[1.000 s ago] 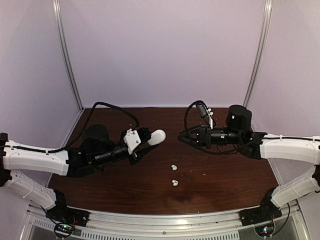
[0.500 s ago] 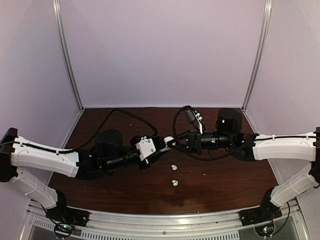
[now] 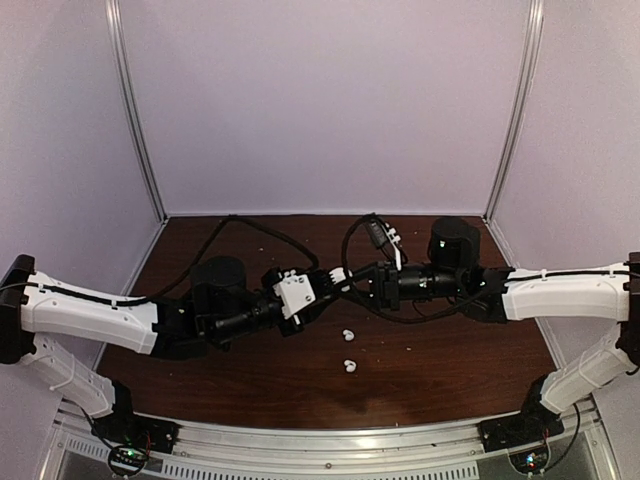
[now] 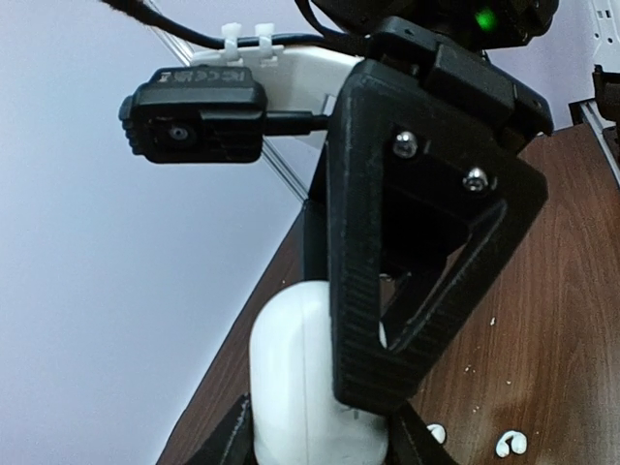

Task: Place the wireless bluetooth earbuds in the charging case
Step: Pass from the left arm to the right, then open the charging case.

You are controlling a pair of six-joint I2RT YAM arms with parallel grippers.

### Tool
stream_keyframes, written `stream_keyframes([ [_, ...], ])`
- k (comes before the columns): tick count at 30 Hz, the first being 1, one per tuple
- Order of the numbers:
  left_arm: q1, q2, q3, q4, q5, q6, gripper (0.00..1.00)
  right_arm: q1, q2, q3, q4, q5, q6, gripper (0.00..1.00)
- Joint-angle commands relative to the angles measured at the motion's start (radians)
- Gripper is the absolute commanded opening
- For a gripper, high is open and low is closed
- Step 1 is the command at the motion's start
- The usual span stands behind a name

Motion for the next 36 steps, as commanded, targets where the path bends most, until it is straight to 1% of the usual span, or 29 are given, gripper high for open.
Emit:
stream_keyframes([
  [1, -0.011, 0.011, 0.036, 0.035, -0.029, 0.019, 0.29, 0.005, 0.012, 0.024, 0.001, 0.012, -0.015, 0.4],
  [8, -0.014, 0.008, 0.035, 0.034, -0.031, 0.029, 0.3, 0.004, 0.011, 0.035, -0.033, 0.022, -0.047, 0.28],
  [9, -0.014, 0.006, 0.033, 0.033, -0.031, 0.03, 0.33, 0.005, 0.009, 0.038, -0.04, 0.025, -0.055, 0.25],
  [13, -0.015, -0.004, 0.02, 0.037, -0.048, 0.032, 0.46, 0.002, -0.006, 0.047, -0.066, 0.025, -0.09, 0.2],
  [16, -0.014, -0.016, -0.003, 0.049, -0.071, 0.016, 0.56, -0.007, -0.026, 0.05, -0.093, 0.023, -0.136, 0.19],
  [20, -0.014, -0.077, -0.06, 0.078, -0.048, -0.047, 0.65, -0.016, -0.076, 0.045, -0.148, 0.032, -0.224, 0.2],
  [22, -0.013, -0.122, -0.08, 0.076, 0.01, -0.084, 0.67, -0.018, -0.103, 0.043, -0.18, 0.037, -0.279, 0.21],
  [23, -0.011, -0.141, -0.081, 0.068, 0.048, -0.107, 0.67, -0.017, -0.116, 0.04, -0.194, 0.047, -0.302, 0.2],
  [27, 0.012, -0.182, -0.043, 0.013, 0.244, -0.239, 0.66, -0.017, -0.153, 0.025, -0.239, 0.06, -0.382, 0.11],
  [31, 0.067, -0.173, 0.01, -0.031, 0.443, -0.368, 0.63, -0.014, -0.176, 0.02, -0.264, 0.021, -0.431, 0.05],
  [33, 0.086, -0.157, 0.039, -0.052, 0.498, -0.411, 0.61, -0.013, -0.19, 0.014, -0.263, 0.009, -0.444, 0.04],
  [36, 0.097, -0.121, 0.083, -0.081, 0.532, -0.444, 0.59, -0.009, -0.203, 0.014, -0.271, -0.01, -0.462, 0.03],
])
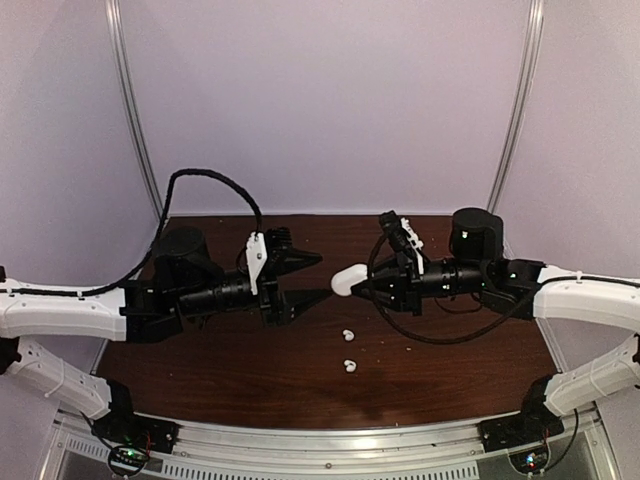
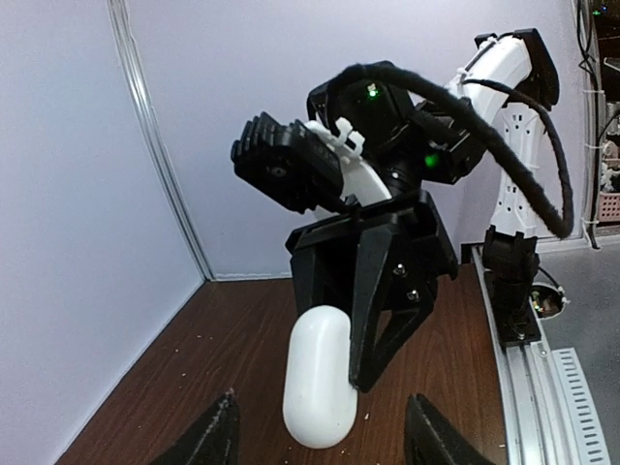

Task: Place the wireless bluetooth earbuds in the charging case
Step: Open the charging case.

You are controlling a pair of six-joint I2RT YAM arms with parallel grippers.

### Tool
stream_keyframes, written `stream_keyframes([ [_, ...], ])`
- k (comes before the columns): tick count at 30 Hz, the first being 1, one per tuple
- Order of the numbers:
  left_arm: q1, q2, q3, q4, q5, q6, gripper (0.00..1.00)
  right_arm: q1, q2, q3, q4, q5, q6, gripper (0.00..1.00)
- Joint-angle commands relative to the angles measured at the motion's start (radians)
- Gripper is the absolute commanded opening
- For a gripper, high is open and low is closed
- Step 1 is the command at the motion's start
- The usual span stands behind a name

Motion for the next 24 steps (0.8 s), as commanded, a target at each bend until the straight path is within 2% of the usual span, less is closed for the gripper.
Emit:
stream_keyframes([
  [1, 0.016, 0.054, 0.086, -0.049, 0.135, -0.11, 0.58, 0.007, -0.04, -0.007, -0.018, -0.039, -0.066, 0.03],
  [7, 0.016, 0.142, 0.181, -0.131, 0.134, -0.142, 0.54, 0.023, -0.053, 0.001, -0.056, -0.041, -0.102, 0.02],
  [15, 0.019, 0.198, 0.234, -0.189, -0.033, -0.162, 0.47, 0.039, -0.089, -0.011, -0.073, -0.061, -0.144, 0.0],
  [18, 0.039, 0.187, 0.224, -0.171, -0.058, -0.194, 0.46, 0.041, -0.091, -0.016, -0.091, -0.07, -0.162, 0.0],
  [24, 0.101, 0.118, 0.143, -0.068, 0.004, -0.253, 0.46, 0.041, -0.103, -0.033, -0.103, -0.063, -0.179, 0.0],
])
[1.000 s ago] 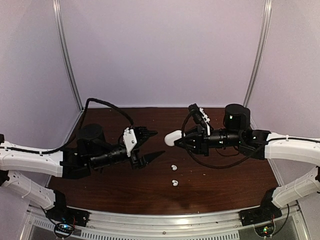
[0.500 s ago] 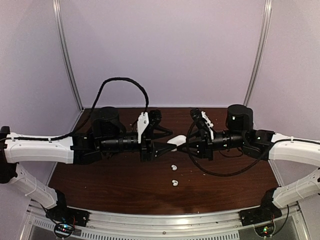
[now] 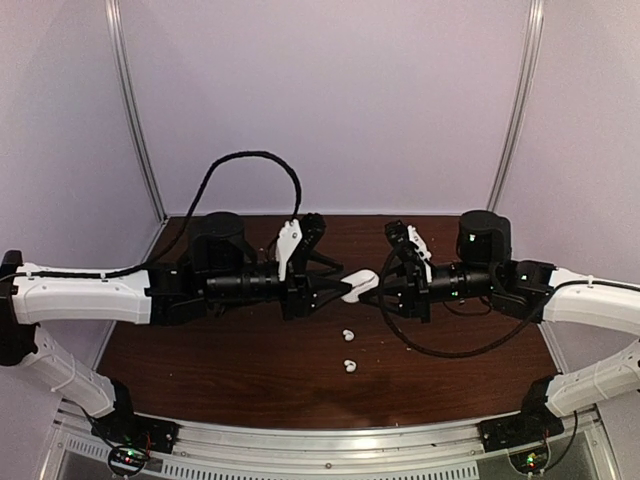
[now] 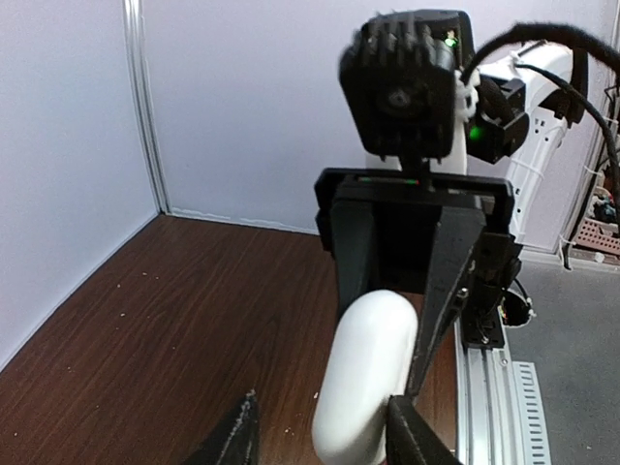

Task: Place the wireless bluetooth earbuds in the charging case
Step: Open the charging case, then pick up the left earbud from the center of the board.

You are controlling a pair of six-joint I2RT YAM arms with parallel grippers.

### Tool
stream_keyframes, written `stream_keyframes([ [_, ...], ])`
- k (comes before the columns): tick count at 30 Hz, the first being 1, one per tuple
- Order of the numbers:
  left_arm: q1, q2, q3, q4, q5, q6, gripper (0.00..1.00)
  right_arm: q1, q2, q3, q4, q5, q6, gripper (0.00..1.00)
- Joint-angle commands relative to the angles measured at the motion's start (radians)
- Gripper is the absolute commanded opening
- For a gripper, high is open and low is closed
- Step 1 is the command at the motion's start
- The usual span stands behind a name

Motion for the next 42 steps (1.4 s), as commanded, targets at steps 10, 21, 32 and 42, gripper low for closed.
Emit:
stream_keyframes([
  [10, 0.07, -0.101, -0.104, 0.111, 0.075, 0.045, 0.56, 0.018, -0.053, -0.034, 0.004, -0.034, -0.023, 0.0],
  [21, 0.07, -0.043, -0.134, 0.025, 0.091, 0.145, 0.6, -0.038, -0.109, -0.097, 0.087, 0.031, 0.098, 0.0],
  [32, 0.07, 0.2, -0.024, -0.184, 0.13, 0.284, 0.57, -0.219, -0.24, -0.249, 0.177, 0.043, 0.256, 0.0],
  [42, 0.07, 0.439, 0.164, -0.302, 0.182, 0.414, 0.51, -0.306, -0.301, -0.294, 0.185, 0.019, 0.288, 0.0],
])
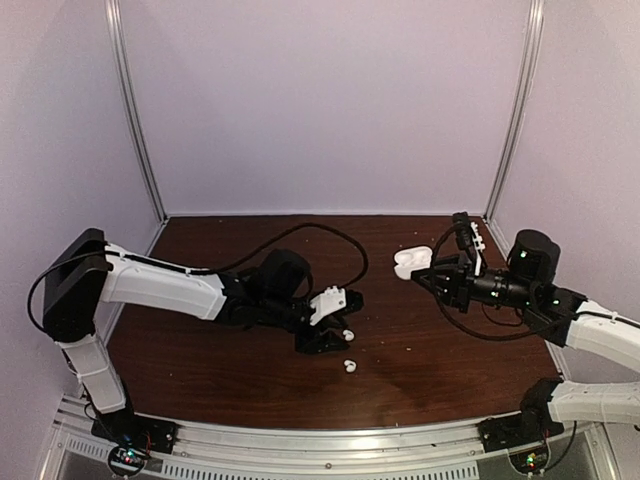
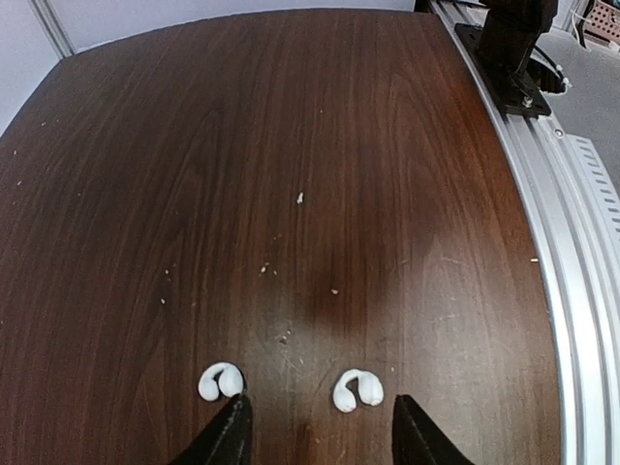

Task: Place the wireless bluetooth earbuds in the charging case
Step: Pick up the left earbud from the center of the board.

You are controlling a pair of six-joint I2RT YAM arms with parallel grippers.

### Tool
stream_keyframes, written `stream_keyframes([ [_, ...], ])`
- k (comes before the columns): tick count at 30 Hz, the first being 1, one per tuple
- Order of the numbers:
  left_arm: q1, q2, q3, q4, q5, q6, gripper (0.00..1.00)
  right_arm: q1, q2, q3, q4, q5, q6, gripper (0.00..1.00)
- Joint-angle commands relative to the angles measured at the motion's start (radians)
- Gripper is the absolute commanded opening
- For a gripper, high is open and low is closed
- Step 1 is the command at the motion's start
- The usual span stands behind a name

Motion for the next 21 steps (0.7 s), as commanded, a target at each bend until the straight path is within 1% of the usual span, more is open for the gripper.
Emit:
stream_keyframes([
  [1, -0.003, 0.106, 0.135, -0.086, 0.051, 0.127, 0.48, -0.022, -0.035, -0.02, 0.048, -0.011, 0.026, 0.0],
  [3, -0.003, 0.149, 0.174, -0.098, 0.067, 0.159, 0.45, -0.028, -0.044, -0.021, 0.04, -0.012, 0.027, 0.0],
  [9, -0.003, 0.248, 0.275, -0.146, 0.145, 0.237, 0.41, -0.042, -0.064, -0.015, 0.01, -0.02, 0.018, 0.0],
  [16, -0.002, 0.302, 0.287, -0.191, 0.162, 0.331, 0.39, -0.049, -0.062, -0.014, 0.011, -0.032, 0.023, 0.0],
  [21, -0.002, 0.326, 0.293, -0.197, 0.167, 0.356, 0.35, -0.05, -0.053, -0.01, 0.014, -0.04, 0.025, 0.0],
])
